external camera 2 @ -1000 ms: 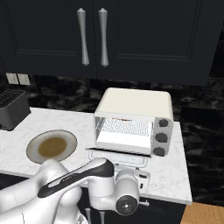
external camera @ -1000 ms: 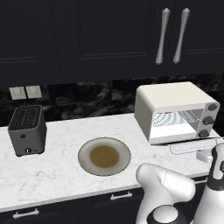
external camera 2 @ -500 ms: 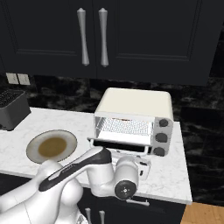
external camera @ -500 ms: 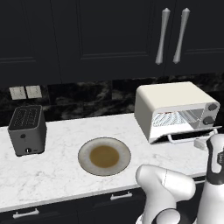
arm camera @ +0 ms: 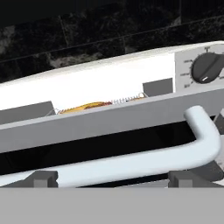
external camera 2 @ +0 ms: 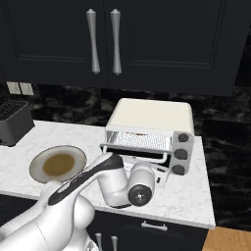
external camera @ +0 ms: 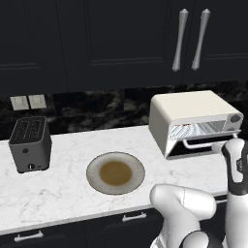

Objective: Pick up the kebab skewer and baguette bread, and place them inside the toaster oven. Close the toaster oven door and start by setting the timer.

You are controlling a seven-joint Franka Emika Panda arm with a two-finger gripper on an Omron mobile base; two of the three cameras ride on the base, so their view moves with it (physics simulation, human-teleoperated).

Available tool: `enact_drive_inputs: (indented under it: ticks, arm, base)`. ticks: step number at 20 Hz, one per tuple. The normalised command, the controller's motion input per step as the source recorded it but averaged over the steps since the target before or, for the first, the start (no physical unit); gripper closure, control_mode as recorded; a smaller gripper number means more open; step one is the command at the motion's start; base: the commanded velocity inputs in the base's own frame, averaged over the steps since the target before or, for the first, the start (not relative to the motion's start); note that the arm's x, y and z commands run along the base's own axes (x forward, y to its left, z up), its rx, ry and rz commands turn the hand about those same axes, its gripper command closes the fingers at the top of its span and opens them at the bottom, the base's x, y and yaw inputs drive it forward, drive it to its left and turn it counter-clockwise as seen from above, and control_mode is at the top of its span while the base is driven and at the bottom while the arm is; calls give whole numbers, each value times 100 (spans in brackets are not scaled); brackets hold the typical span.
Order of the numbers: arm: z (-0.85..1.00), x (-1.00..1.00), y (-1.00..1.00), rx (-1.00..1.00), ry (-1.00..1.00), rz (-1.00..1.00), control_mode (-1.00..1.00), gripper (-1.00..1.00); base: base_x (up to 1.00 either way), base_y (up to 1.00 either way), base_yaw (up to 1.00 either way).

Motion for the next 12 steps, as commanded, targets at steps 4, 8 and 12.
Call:
enact_drive_inputs:
  ticks: [4,8,12]
  arm:
    - [7,51,36,0,0,0,-100,-100]
    - [1,51,36,0,0,0,-100,-100]
    - [0,49,33,0,0,0,-100,-100]
  base:
    - [0,0,0]
    - [0,0,0]
    - [0,0,0]
